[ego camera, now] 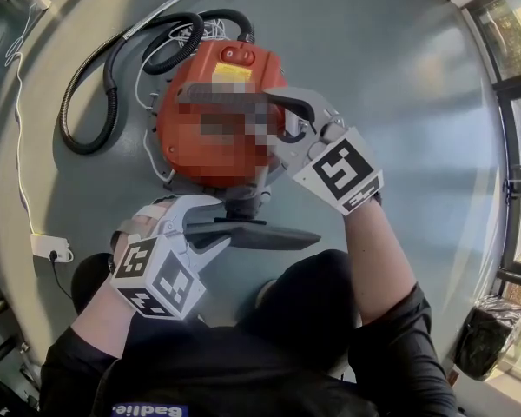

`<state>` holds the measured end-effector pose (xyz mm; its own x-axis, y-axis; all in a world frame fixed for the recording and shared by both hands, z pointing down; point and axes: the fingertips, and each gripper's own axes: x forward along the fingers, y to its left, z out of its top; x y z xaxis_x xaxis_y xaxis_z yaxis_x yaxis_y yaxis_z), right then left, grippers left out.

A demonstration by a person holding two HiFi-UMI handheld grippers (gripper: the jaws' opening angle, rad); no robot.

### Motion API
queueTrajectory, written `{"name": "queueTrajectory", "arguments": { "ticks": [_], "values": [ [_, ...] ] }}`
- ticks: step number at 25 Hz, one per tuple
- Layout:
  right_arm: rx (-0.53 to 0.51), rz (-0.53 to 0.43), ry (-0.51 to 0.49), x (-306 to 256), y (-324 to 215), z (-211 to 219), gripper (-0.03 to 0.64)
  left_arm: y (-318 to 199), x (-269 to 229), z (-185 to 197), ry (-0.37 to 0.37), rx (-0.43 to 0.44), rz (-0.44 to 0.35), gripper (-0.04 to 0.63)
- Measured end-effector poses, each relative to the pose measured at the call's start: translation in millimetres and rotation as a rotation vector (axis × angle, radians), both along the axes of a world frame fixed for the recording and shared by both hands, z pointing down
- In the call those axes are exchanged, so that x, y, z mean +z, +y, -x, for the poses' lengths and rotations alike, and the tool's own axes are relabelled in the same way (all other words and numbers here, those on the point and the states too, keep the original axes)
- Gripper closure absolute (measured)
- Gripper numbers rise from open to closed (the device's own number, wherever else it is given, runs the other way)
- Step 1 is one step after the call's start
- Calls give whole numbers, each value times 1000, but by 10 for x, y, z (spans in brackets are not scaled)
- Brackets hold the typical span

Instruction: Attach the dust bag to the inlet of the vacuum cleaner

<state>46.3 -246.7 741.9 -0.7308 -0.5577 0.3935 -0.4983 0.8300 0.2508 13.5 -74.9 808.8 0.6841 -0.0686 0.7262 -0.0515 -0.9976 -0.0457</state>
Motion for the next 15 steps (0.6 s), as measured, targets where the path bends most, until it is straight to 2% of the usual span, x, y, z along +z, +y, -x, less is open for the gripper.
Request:
{"name": "queueTrajectory", "arguments": {
  "ticks": [5,9,15],
  "values": [
    [1,8,-10,4,10,-12,477,24,-22,12,-4,10,13,368],
    [9,5,-2,-58,35,-86,445,17,-83,49,-1,12,16,377],
    [26,-18,-65,-249,146,-257,442,-12,-267,102,50,-2,28,377]
  ]
}}
